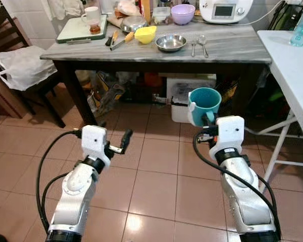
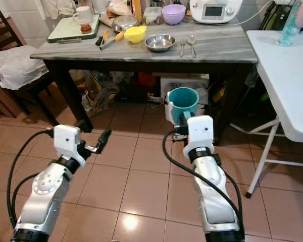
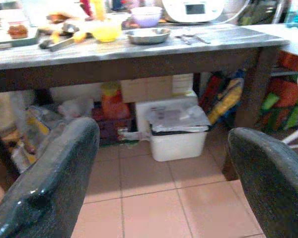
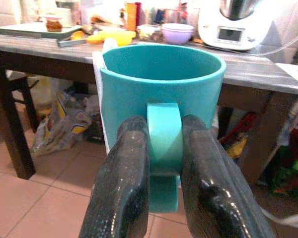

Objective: Setting the table

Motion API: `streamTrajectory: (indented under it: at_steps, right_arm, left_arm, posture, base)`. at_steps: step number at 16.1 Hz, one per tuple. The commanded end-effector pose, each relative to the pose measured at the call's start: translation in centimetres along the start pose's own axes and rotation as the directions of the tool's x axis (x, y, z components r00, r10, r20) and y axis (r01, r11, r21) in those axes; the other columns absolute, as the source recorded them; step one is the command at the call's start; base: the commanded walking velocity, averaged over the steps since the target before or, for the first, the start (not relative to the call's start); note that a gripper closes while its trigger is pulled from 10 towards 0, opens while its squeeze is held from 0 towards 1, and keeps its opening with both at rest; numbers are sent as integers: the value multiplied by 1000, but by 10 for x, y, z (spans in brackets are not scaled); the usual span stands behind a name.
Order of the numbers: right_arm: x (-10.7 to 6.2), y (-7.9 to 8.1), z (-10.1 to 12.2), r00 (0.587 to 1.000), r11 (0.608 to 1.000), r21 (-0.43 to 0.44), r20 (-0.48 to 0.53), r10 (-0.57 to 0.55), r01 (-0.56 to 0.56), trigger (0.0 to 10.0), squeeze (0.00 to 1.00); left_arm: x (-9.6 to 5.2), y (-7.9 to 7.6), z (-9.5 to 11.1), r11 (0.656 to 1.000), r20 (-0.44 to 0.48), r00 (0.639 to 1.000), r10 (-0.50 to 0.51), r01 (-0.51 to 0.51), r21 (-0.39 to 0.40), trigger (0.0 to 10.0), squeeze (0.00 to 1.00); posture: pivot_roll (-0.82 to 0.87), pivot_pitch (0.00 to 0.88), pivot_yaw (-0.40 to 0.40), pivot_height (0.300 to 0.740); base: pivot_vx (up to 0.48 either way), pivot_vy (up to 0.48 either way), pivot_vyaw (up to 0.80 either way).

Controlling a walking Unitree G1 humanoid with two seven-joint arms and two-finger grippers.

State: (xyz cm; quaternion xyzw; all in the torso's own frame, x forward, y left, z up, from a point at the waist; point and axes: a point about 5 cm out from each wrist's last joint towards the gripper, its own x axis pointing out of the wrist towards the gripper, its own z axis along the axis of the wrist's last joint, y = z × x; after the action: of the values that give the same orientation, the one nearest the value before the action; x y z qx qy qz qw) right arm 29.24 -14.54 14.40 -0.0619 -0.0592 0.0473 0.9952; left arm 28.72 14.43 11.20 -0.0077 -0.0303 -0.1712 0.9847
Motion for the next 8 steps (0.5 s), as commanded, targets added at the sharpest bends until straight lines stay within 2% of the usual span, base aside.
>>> streamTrajectory:
  at_steps: [1, 6, 8]
  right_arm:
    - [1, -2, 5, 1000, 1000, 11, 22, -7, 7, 10000, 0]
    - [2, 0, 5, 1000, 1000, 13, 24, -3, 2, 10000, 0]
    - [2, 0, 5, 1000, 1000, 13, 23, -1, 1, 10000, 0]
  left_arm:
    - [0, -1, 4, 1000, 22, 1000, -16, 16, -1, 10000, 0]
    - [1, -3, 5, 999, 26, 999, -32, 32, -6, 10000, 0]
    - [0, -4, 5, 999, 25, 999, -38, 38, -8, 10000, 0]
  posture:
    - [-50, 76, 79, 740]
    - [-50, 75, 79, 740]
    - [-49, 76, 78, 740]
  base:
    - [375, 0, -556]
    - [470, 0, -483]
    - [480, 0, 0]
